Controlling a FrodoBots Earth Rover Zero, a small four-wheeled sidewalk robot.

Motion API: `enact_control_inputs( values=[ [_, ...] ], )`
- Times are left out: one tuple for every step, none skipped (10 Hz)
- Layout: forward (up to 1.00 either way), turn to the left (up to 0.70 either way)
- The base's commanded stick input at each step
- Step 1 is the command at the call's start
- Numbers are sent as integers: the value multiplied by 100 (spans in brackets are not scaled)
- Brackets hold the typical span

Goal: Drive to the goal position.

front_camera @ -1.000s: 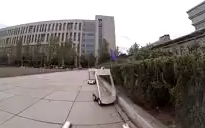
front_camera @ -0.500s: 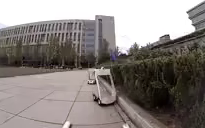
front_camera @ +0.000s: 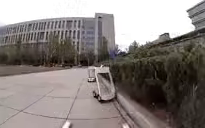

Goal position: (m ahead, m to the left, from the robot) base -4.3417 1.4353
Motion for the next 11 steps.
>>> enact_control_inputs(
  values=[
    [0,0],
    [0,0],
    [0,0],
    [1,0],
    [2,0],
    [4,0],
    [5,0],
    [6,0],
    [6,0],
    [6,0],
    [6,0]
  ],
)
